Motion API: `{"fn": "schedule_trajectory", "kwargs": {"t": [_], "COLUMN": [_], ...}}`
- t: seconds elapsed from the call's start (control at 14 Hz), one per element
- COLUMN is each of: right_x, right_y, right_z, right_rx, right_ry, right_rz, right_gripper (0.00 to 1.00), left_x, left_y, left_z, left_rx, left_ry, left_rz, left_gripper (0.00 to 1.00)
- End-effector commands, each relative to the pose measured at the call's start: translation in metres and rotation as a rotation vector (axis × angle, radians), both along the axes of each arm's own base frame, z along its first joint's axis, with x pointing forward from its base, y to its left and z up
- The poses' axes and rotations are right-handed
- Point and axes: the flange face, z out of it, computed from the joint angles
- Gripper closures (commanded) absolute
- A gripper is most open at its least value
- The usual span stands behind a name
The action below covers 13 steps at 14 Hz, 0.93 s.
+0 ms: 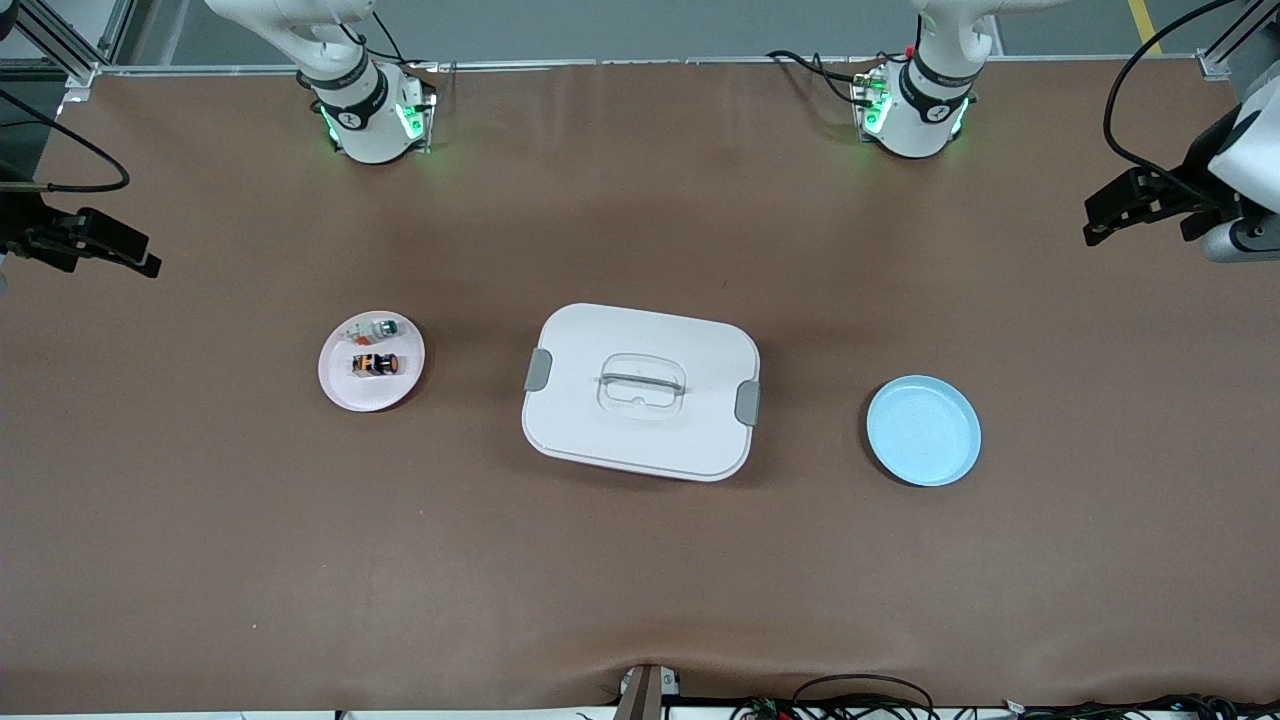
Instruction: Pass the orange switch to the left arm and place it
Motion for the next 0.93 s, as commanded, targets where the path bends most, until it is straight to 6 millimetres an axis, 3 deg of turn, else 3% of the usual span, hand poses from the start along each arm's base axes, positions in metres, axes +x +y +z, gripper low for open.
{"fn": "schedule_trajectory", "kwargs": {"t": [0.0, 0.86], "right_x": [-0.0045, -0.0039], "right_y": [-0.0002, -0.0018], "right_z": [0.0072, 0.0077], "right_rx": [-0.001, -0.005], "right_ry": [-0.012, -0.020], "right_rz": [0.005, 0.048], "right_gripper": [0.00, 0.00], "left_x": [-0.0011, -0.0004], "left_y": [0.0042, 0.0075], "left_z": [0.0004, -0.0051], "left_rx": [0.017, 0.016], "left_ry": [0.017, 0.003], "left_rz": [-0.043, -0.037], "left_gripper": [0.00, 0.00]}}
